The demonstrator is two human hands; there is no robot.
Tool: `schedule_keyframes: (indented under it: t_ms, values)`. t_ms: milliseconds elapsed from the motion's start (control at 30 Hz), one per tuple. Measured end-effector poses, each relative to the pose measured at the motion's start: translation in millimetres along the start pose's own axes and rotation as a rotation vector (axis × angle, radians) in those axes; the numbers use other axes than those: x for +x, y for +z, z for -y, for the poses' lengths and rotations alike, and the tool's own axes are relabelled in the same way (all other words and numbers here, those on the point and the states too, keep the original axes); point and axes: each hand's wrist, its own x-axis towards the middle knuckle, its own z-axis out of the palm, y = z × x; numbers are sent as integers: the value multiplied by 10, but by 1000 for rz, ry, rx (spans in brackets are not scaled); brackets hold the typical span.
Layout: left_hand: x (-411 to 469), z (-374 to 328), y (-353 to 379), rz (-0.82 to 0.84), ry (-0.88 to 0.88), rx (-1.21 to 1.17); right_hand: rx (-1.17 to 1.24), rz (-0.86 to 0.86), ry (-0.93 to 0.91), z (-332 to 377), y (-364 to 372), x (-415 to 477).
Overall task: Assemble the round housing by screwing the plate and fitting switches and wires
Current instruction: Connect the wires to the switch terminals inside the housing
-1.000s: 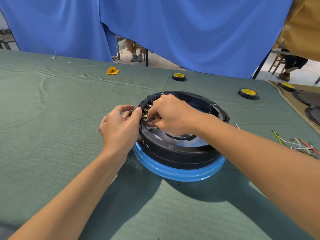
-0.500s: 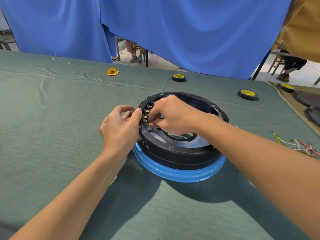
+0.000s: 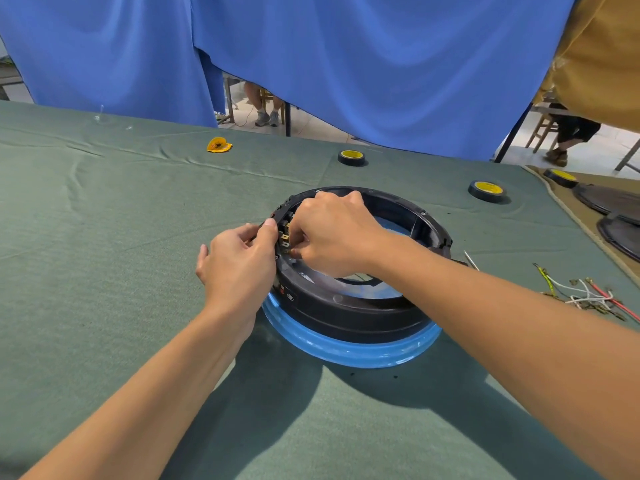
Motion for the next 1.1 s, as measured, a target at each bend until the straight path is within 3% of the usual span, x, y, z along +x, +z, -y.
schedule_keyframes:
  t_ms: [500,600,833,1100]
  values:
    - [-24,-30,-13,-54,20,84,142,25,127,104,-21,-67]
    - [-24,-17,-25,-132,61,178,143,-29,114,109,-12,-97]
    - [-25,16,-23,-112,31,141,122,-127,172,140,26,-93]
    - [-39,-42,-33,-129,21,215,277,-37,259,168,17,-34]
